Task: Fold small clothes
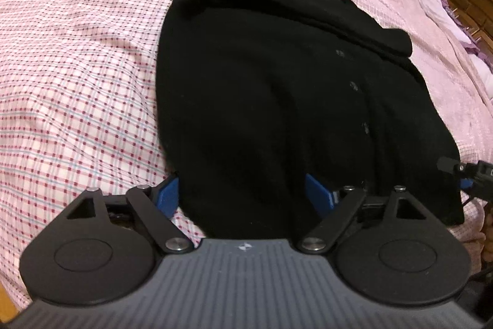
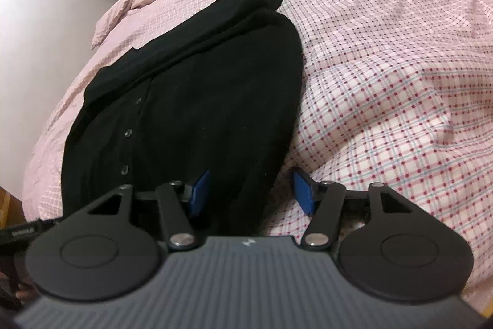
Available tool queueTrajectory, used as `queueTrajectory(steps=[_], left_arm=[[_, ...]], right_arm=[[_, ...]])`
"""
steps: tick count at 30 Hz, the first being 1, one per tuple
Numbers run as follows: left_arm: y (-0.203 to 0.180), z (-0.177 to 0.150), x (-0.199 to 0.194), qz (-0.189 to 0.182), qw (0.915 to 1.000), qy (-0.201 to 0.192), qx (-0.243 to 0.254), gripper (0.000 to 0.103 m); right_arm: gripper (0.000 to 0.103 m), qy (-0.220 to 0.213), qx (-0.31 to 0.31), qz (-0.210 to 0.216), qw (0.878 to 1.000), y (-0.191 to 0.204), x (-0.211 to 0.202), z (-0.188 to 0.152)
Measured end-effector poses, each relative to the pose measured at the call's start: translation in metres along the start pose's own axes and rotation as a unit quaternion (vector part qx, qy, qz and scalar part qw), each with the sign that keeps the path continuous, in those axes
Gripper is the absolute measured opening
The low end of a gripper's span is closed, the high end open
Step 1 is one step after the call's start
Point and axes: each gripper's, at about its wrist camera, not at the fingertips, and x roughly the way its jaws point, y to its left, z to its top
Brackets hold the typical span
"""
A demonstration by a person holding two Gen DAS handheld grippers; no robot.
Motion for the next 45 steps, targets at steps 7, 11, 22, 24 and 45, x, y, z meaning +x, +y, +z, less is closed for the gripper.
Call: queueTrajectory(steps=[7,11,22,24,45], left_arm=[[-0.001,-0.010,0.002,-0.036,0.9988,0.032,-0.004,0.050],[0.003,-0.017,0.003,-0.062,0.9967,0.047,-0.024,0.048],[0.004,-0.004,0.027,-0.055,0.9975,0.033,-0.031,0.051],[0.003,-0.002,0.032,-0.056,0.9973,0.035,-0.032,0.051],[0.024,0.038,-0.013,-0.199,0.9694,-0.087,-0.114,0.010]], right_arm=[[0.044,0.013,-0.026,0.023,0.999,0.002,0.000,-0.007],[0.037,0.027,-0.028,0.037,0.999,-0.003,-0.002,-0.013],[0.038,0.026,-0.047,0.044,0.998,-0.001,0.008,-0.018],[0.038,0.023,-0.062,0.041,0.997,0.001,0.010,-0.021],[0.009,-0.080,0.076,0.219,0.969,-0.023,-0.018,0.013]])
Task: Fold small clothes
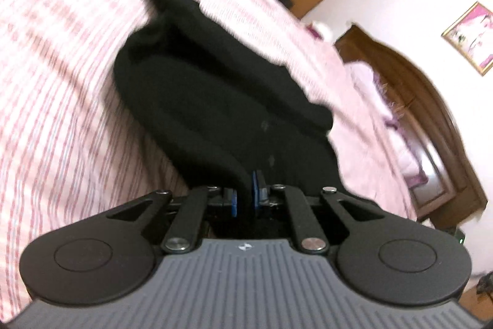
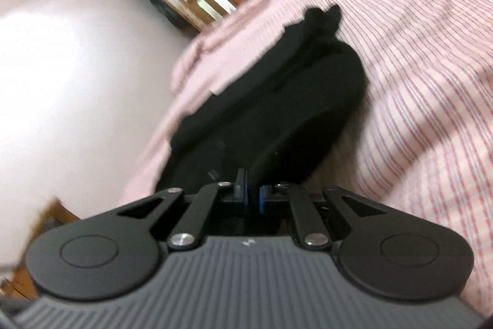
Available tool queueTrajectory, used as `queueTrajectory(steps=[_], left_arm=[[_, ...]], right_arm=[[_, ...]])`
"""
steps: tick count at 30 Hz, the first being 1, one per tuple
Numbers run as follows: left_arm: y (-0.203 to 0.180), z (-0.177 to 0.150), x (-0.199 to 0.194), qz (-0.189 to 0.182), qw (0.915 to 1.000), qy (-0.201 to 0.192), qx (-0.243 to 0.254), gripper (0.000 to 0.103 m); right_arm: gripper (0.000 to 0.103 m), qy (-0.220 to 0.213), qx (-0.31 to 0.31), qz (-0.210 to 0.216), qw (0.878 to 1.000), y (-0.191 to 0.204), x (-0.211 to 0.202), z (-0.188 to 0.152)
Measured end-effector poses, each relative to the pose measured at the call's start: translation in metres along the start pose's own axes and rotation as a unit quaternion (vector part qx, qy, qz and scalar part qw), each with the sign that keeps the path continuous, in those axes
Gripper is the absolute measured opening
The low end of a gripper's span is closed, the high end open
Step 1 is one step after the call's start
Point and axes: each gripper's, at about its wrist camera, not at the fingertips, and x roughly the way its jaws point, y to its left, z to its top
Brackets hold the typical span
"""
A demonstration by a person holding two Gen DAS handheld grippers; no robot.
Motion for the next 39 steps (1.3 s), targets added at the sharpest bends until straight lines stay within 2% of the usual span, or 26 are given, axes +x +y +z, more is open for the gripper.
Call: queueTrajectory(steps=[3,11,19,24,28,33,39], left_arm=[[-0.008,0.020,-0.002,-0.008,0.9995,-0.029,-0.004,0.010],[-0.030,0.077,0.007,-0.003,0.9954,-0.095,0.005,0.010],[-0.033,0.130,0.030,0.035,0.9891,-0.143,-0.005,0.009],[-0.029,0.161,0.050,0.058,0.9840,-0.168,-0.011,0.009],[-0.024,0.182,0.073,0.080,0.9820,-0.171,-0.011,0.009],[-0.011,0.195,0.111,0.122,0.9794,-0.161,0.011,0.009],[0.021,0.195,0.153,0.165,0.9778,-0.127,0.019,0.009]], right_arm=[[0.009,-0.022,0.005,0.021,1.000,0.007,0.003,0.016],[0.009,-0.074,-0.017,0.039,0.996,0.023,0.030,0.064],[0.008,-0.114,-0.015,0.038,0.993,0.020,0.074,0.111],[0.008,-0.144,-0.021,0.016,0.989,0.017,0.100,0.133],[0.008,-0.159,-0.023,-0.006,0.987,0.007,0.121,0.147],[0.008,-0.151,-0.046,-0.044,0.987,-0.005,0.157,0.156],[0.009,-0.123,-0.054,-0.093,0.987,-0.027,0.194,0.153]])
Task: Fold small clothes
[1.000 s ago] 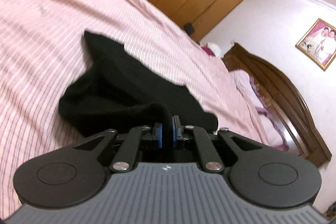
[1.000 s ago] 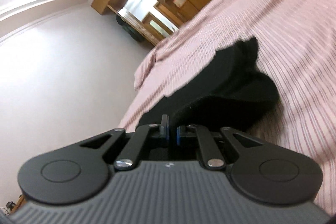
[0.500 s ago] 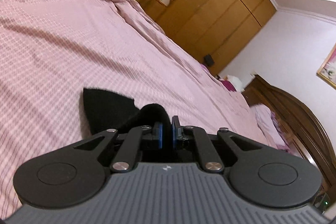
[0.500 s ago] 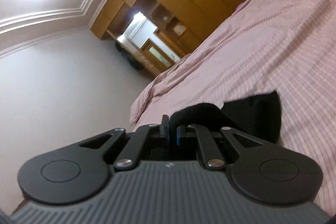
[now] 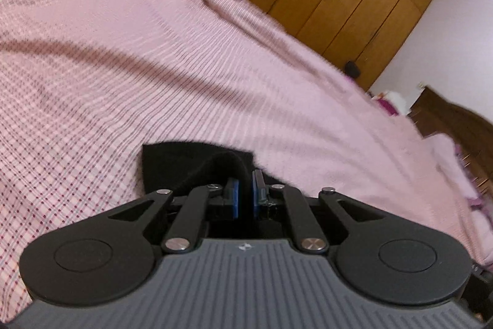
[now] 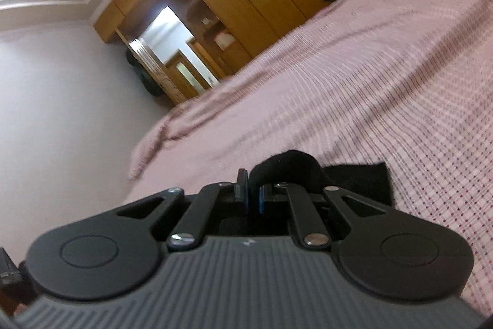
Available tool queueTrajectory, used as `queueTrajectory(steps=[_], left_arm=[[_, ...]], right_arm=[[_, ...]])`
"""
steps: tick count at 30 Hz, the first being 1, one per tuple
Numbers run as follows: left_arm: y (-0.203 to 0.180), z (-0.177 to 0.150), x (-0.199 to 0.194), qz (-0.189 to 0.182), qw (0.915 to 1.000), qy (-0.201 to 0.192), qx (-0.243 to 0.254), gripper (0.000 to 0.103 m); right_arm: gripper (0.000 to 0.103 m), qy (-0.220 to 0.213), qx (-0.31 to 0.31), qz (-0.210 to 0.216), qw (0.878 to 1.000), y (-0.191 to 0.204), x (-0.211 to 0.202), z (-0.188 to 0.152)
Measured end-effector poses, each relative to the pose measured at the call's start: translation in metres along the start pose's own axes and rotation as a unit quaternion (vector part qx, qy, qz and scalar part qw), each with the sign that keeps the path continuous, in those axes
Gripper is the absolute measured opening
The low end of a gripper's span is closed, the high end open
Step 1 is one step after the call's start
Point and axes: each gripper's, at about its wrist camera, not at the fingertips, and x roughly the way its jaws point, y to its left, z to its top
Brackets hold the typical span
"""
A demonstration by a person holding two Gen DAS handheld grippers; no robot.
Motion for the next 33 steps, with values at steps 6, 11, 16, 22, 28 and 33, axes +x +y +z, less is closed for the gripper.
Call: queueTrajectory(steps=[6,11,16,22,28,33], left_arm=[[0.018,-0.015,0.023,0.015,0.9996,0.020,0.013,0.010],[0.010,-0.014,0.018,0.021,0.9984,0.024,0.046,0.011],[-0.003,-0.012,-0.003,0.015,0.9973,0.025,0.068,0.019],[-0.012,-0.019,-0.032,0.002,0.9966,0.027,0.078,0.041],[-0.018,-0.029,-0.041,-0.027,0.9965,0.042,0.068,0.044],[-0.018,-0.031,-0.027,-0.029,0.9968,0.052,0.052,0.044]], right_arm=[[0.010,0.029,-0.009,-0.042,0.999,-0.014,0.017,-0.015],[0.009,0.039,-0.008,-0.046,0.998,-0.017,0.019,-0.021],[0.037,0.050,0.011,-0.047,0.998,-0.013,0.008,-0.010],[0.060,0.057,0.017,-0.029,0.998,-0.005,-0.020,-0.005],[0.060,0.080,0.016,-0.009,0.997,0.001,-0.035,-0.015],[0.059,0.102,0.001,-0.004,0.995,0.006,-0.028,-0.026]])
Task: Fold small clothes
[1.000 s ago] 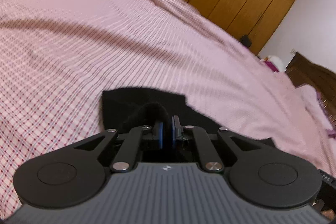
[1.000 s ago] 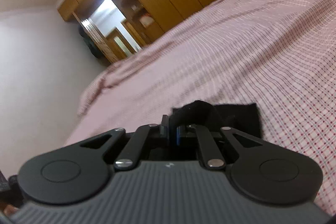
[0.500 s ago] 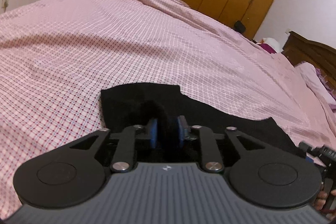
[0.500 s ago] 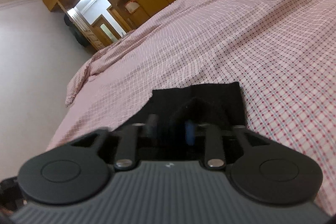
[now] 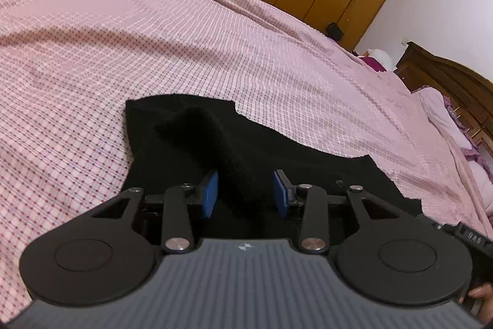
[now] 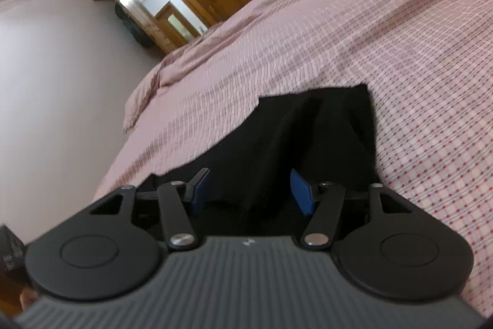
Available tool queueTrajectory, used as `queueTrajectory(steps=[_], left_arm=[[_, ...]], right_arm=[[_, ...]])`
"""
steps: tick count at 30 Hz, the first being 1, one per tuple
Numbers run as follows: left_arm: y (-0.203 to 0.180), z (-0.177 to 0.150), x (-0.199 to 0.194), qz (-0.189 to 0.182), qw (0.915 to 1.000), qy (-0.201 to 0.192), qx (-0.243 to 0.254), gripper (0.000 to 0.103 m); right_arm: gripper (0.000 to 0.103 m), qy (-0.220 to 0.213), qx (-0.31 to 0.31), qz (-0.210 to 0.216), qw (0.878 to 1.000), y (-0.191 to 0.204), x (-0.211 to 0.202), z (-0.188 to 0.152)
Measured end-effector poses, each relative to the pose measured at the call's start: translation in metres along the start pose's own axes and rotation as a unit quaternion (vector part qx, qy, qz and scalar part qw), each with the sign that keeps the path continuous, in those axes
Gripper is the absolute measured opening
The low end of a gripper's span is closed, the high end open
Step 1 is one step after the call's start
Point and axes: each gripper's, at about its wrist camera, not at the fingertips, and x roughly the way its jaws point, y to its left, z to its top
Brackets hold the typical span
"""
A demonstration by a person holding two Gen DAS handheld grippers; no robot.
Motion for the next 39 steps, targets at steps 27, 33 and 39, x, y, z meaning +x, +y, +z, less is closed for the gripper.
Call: queueTrajectory(steps=[27,33,39], left_arm=[[-0.005,0.063,0.030,0.032,0.9985,-0.045,0.005,0.064],[-0.029,0.051,0.019,0.033,0.9944,-0.058,0.083,0.065],[-0.037,0.030,0.048,0.058,0.9894,-0.021,0.132,0.053]], right_arm=[[0.057,-0.082,-0.040,-0.020,0.996,0.012,0.044,0.049],[0.057,-0.058,-0.118,-0.026,0.991,0.027,0.038,0.042],[0.039,-0.017,-0.229,-0.050,0.972,0.045,0.054,0.034]])
